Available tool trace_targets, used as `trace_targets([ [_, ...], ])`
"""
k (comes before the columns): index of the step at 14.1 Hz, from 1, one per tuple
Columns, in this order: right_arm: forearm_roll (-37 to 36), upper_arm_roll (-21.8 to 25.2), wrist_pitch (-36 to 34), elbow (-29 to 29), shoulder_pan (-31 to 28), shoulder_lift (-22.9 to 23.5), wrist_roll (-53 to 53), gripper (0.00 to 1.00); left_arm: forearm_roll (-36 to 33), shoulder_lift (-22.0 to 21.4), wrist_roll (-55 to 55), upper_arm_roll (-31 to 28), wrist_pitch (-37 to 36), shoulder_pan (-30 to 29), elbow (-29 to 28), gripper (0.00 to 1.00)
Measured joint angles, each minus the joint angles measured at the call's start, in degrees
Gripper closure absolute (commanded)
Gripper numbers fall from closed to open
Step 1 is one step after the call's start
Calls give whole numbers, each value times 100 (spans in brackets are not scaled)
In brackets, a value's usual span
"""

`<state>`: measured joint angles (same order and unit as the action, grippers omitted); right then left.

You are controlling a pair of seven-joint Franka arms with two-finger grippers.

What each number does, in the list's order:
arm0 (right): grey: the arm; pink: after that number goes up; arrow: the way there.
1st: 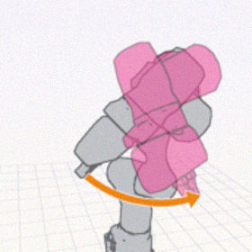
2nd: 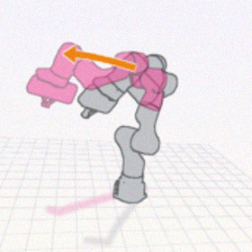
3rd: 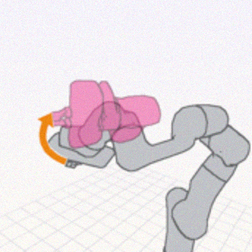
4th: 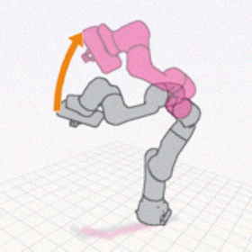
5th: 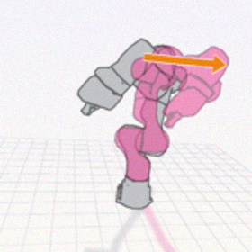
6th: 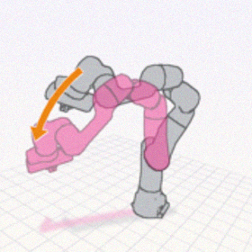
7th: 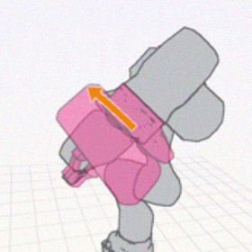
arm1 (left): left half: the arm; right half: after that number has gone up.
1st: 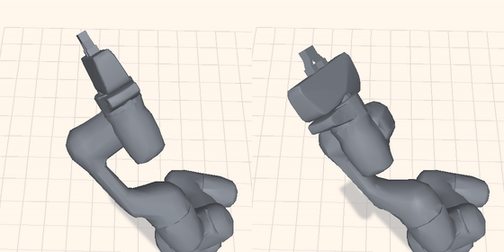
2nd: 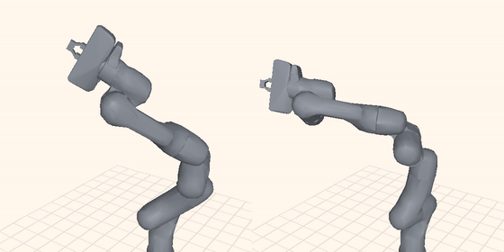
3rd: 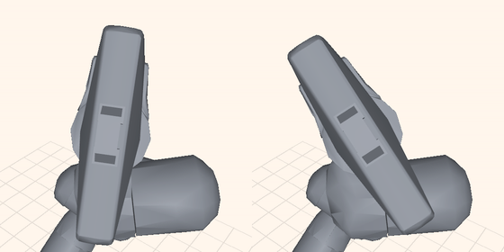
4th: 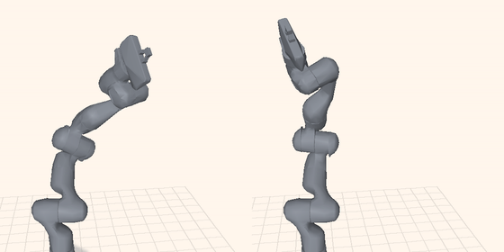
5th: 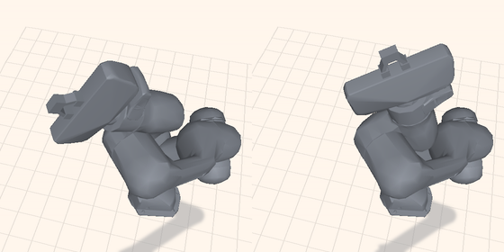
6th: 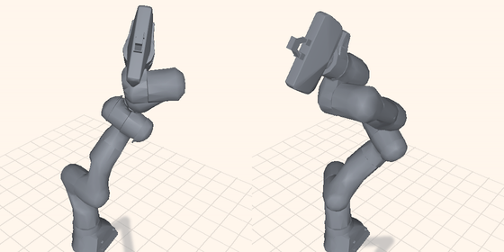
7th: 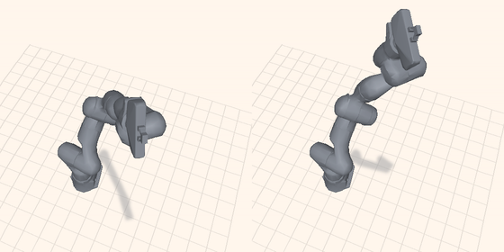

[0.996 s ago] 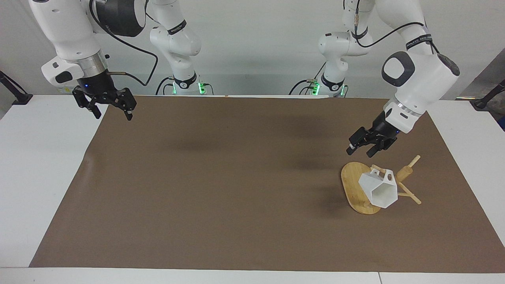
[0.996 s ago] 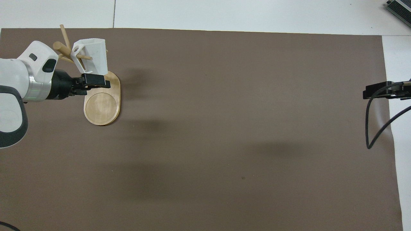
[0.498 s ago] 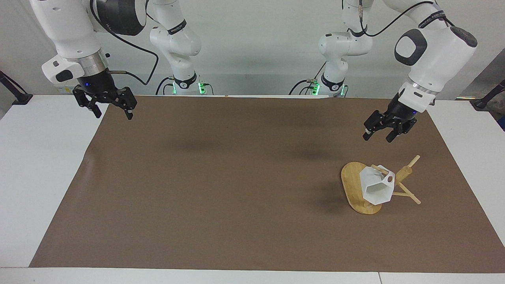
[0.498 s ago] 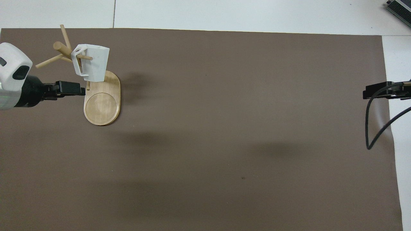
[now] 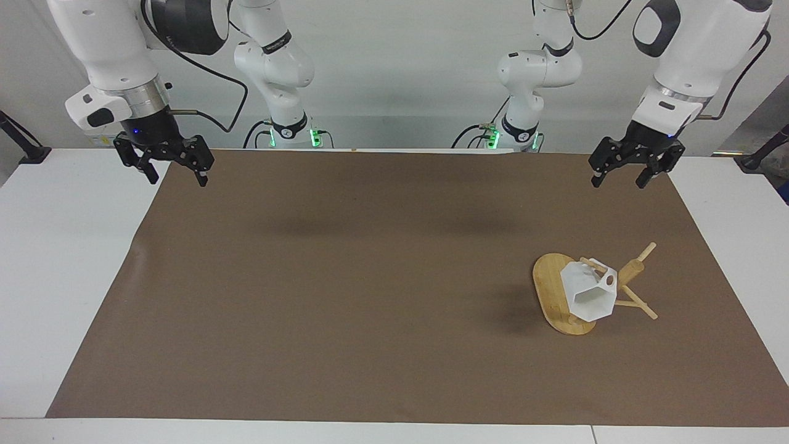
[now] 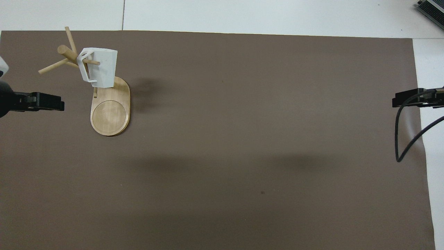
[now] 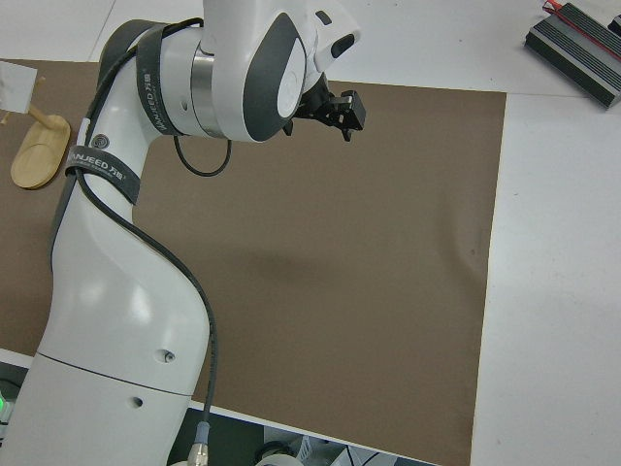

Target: Hang cup on rack

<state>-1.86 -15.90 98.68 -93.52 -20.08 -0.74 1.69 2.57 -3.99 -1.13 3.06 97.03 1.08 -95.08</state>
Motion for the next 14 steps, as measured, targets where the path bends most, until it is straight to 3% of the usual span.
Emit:
trace_targets([
  [4,0,4,-214,0,-1,-17,0,0,-5,331,11,-6,-780,-3,862,0],
  [14,0,4,-752,0,-1,-63,0,0,-5,341,-128,-71,-904,-141,778,0],
])
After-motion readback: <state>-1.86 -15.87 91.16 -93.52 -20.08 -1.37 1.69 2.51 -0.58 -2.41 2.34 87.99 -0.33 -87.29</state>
